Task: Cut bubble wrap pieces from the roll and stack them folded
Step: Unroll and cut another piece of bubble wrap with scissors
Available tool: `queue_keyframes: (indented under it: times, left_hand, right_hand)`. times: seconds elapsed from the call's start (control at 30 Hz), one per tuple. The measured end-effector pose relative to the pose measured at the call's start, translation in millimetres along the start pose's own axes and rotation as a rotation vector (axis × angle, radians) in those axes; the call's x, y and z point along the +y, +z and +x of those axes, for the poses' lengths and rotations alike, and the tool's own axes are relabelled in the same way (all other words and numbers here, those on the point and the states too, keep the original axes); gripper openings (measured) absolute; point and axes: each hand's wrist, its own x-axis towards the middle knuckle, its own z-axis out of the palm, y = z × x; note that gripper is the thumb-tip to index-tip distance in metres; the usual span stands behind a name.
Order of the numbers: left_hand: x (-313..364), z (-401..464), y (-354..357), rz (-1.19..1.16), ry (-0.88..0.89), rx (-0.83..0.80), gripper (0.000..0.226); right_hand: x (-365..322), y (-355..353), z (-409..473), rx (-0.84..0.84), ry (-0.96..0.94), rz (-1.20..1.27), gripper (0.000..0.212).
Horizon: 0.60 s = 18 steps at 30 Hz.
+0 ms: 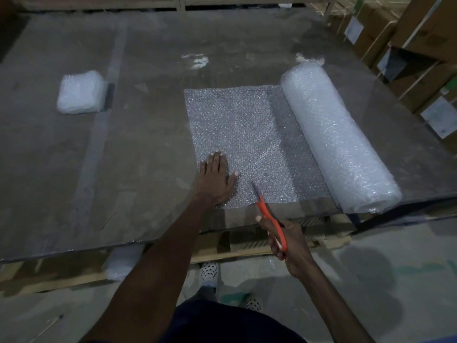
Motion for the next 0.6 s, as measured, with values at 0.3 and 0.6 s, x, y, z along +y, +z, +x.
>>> queue_keyframes:
  times: [0.3, 0.6]
  left_hand:
    - [2, -2, -2, 0.002, -0.001, -0.004, 0.074]
    - [3, -4, -6, 0.003, -0.005, -0.02, 0.074]
  right_hand:
    - [-10, 5, 8, -0.014, 0.006, -0.009, 0.024]
    - [-11, 7, 11, 0.0, 0.007, -0.013, 0.023]
